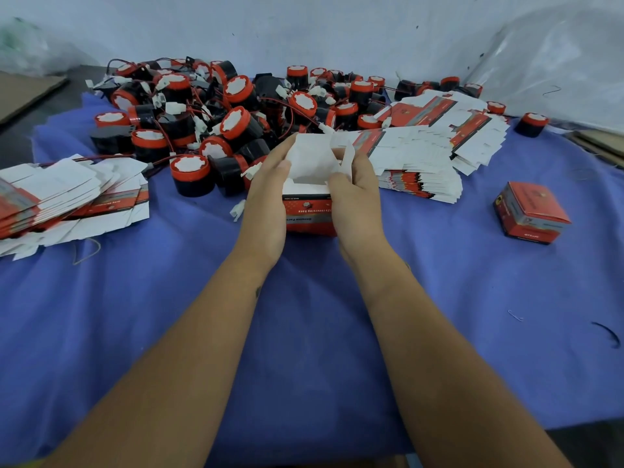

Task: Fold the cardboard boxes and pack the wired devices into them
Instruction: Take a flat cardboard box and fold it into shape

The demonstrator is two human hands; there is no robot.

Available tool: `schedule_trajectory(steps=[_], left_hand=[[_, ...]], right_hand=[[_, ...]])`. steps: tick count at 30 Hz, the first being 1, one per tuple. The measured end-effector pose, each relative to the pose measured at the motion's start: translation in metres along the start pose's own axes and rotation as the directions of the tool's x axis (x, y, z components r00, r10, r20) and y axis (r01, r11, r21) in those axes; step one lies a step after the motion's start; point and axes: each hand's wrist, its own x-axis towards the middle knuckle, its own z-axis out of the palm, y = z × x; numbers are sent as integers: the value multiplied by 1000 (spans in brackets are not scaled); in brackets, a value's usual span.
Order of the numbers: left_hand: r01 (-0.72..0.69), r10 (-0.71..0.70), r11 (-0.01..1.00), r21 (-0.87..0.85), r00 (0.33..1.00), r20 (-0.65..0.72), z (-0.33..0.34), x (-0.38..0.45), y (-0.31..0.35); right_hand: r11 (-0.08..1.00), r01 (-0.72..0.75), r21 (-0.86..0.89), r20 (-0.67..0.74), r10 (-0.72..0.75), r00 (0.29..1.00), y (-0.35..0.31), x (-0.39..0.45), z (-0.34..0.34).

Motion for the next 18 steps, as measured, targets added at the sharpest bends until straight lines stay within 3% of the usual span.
schedule_trajectory(steps=[3,8,15,18], left_hand=[[39,-39,999,-37,999,15,0,1,1],[123,-127,989,85,991,46,-4,6,1],[5,-29,982,189,991,127,-5,-7,-2],[-47,29,972,228,996,82,-2,-10,-4]], right_hand=[[999,26,28,-15,-25,1000,0,-2,2],[997,18,68,-22,-16,1000,-1,-2,0],[989,61,134,-69,-52,996,0,-3,-2],[989,73,130,-54,-67,996,-1,-5,-2]])
